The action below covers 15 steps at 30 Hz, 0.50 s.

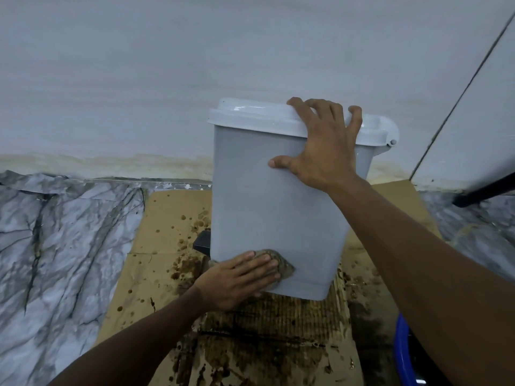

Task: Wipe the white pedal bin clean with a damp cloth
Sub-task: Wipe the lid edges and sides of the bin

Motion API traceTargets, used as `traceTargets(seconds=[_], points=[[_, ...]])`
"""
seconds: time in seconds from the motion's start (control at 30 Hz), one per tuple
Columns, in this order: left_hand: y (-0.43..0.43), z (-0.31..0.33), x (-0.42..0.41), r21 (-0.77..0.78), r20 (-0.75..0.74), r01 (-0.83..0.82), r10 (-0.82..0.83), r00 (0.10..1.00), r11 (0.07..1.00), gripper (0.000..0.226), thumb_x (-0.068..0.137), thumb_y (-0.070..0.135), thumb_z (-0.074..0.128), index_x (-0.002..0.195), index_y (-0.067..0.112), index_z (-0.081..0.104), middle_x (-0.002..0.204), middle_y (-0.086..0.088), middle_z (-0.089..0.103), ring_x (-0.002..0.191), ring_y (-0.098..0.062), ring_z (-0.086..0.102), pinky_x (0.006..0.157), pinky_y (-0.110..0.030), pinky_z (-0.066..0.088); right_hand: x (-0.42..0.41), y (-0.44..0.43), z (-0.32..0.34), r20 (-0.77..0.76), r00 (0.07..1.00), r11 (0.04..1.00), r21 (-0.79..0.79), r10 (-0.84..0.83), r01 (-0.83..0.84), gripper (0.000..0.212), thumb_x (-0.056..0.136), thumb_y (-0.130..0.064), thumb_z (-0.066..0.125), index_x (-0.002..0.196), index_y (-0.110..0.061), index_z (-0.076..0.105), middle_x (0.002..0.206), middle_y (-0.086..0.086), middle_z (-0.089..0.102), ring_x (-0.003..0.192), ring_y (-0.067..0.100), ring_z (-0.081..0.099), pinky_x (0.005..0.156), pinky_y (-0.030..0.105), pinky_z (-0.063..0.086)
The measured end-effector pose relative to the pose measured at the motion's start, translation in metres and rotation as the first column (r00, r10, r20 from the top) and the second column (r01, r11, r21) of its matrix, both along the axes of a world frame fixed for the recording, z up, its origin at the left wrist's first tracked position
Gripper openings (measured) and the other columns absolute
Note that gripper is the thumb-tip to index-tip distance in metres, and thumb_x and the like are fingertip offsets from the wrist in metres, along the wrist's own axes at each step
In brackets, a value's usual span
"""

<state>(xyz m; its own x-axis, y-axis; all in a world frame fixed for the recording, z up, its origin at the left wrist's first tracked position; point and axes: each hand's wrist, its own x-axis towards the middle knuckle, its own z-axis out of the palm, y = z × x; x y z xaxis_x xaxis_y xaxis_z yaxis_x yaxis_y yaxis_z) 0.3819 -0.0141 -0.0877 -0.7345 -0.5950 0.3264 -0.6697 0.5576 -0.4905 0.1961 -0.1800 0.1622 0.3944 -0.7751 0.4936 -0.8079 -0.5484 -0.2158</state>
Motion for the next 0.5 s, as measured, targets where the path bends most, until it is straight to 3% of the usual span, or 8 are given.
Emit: traceTargets(seconds=[0.1,0.23,0.43,0.5], points=[[0.003,-0.002,0.007,0.049,0.04,0.058,-0.06,0.997,0.997,0.062,0.108,0.034,0.029,0.163,0.008,0.012,0.168,-0.011,0.014,0.158,-0.029,0.009,0.129,-0.045,0.005,0.0,-0.002,0.0,0.0,1.0,1.0,0.002,0.0,0.0,0.103,0.058,-0.077,0.074,0.146,-0.037,0.038,0.144,-0.005,0.044,0.139,0.018,0.034,0.119,0.051,0.007],[-0.001,0.008,0.009,0.089,0.046,0.041,-0.046,0.998,0.995,0.074,0.102,0.035,0.036,0.163,0.008,0.004,0.171,-0.016,0.001,0.158,-0.028,0.002,0.129,-0.043,-0.001,0.001,-0.002,0.0,0.007,1.0,1.0,-0.001,-0.001,0.001,0.103,0.057,-0.077,0.074,0.145,-0.036,0.039,0.143,-0.004,0.045,0.138,0.019,0.036,0.119,0.051,0.008],[-0.017,0.022,-0.053,0.059,-0.336,-0.179,0.188,0.923,0.982,0.072,0.102,0.031,0.046,0.162,0.007,0.015,0.171,-0.015,0.006,0.157,-0.031,0.012,0.129,-0.045,0.005,0.001,0.0,0.0,-0.013,1.0,1.0,-0.006,-0.009,0.009,0.102,0.058,-0.078,0.073,0.145,-0.037,0.038,0.143,-0.005,0.044,0.138,0.019,0.035,0.119,0.051,0.007],[-0.017,0.018,-0.077,0.074,-0.316,-0.123,0.14,0.938,0.99,0.069,0.102,0.026,0.044,0.162,0.006,0.015,0.17,-0.015,0.008,0.157,-0.032,0.013,0.129,-0.046,0.005,0.001,0.001,0.0,-0.011,1.0,1.0,-0.012,-0.008,0.008,0.103,0.059,-0.077,0.073,0.146,-0.037,0.037,0.144,-0.005,0.043,0.138,0.019,0.035,0.119,0.051,0.008]])
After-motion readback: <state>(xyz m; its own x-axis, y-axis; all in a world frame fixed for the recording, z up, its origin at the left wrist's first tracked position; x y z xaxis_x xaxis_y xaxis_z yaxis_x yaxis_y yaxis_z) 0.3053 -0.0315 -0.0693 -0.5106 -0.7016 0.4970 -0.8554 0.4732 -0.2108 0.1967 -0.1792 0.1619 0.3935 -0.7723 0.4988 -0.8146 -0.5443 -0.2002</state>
